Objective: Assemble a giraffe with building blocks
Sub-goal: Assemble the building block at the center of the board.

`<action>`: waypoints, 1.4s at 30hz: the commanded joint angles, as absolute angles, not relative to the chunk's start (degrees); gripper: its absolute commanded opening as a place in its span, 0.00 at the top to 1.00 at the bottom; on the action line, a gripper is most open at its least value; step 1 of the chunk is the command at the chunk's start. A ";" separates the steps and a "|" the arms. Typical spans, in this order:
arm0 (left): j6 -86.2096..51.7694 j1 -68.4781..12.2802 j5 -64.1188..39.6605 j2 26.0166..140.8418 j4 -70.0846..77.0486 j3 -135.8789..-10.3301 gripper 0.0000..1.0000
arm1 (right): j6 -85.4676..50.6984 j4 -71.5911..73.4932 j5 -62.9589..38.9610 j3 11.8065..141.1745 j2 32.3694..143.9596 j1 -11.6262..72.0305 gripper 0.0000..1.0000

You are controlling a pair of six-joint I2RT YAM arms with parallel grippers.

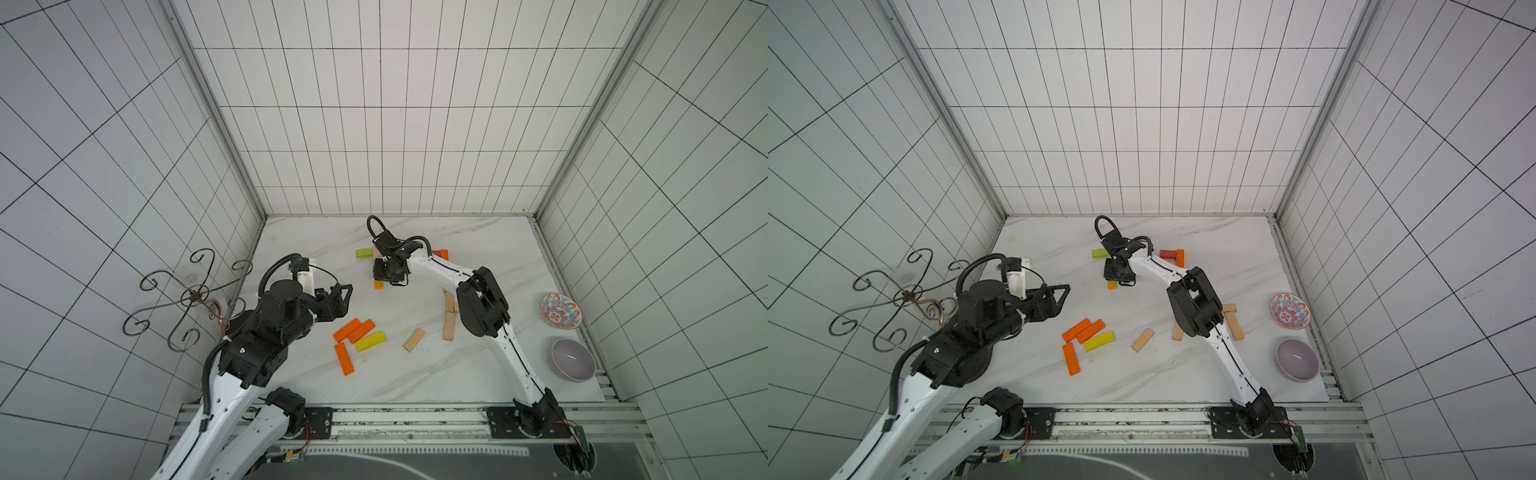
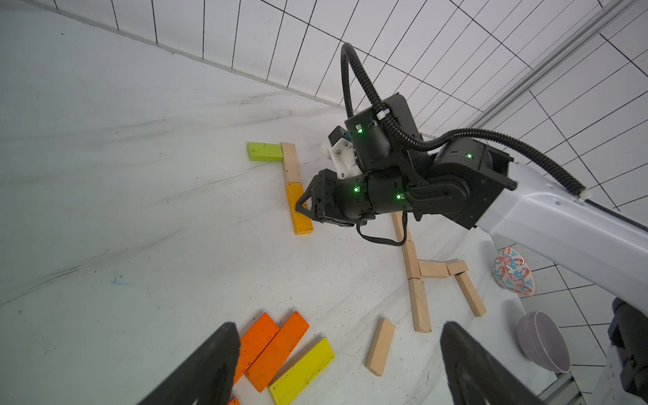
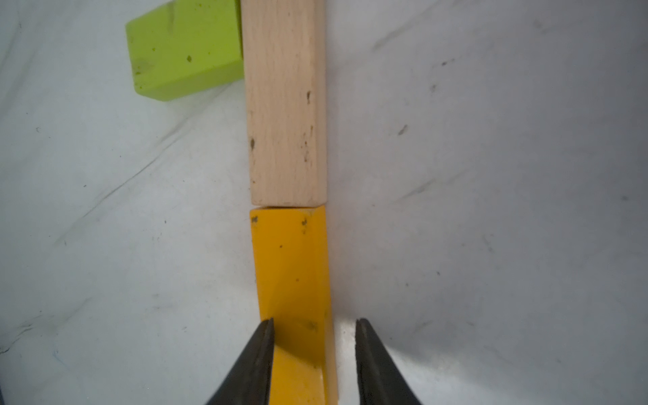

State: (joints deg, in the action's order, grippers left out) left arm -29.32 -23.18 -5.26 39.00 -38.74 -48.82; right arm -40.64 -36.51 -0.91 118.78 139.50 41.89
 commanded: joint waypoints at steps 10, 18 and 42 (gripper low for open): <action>-29.69 -22.94 -4.22 37.14 -40.83 -48.69 0.11 | -37.62 -42.86 -0.13 127.74 136.39 41.48 0.52; -30.23 -22.94 -2.62 35.52 -42.88 -48.84 0.11 | -35.91 -42.65 -0.44 125.53 130.07 41.88 0.50; -30.50 -23.46 -1.72 40.34 -46.76 -49.31 0.13 | -21.49 -8.67 -0.58 59.66 83.16 43.64 0.57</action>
State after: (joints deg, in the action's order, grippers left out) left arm -29.85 -23.20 -2.26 39.44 -46.59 -48.84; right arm -23.83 -13.78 -1.74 66.39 86.63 43.09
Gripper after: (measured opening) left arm 0.874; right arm 0.429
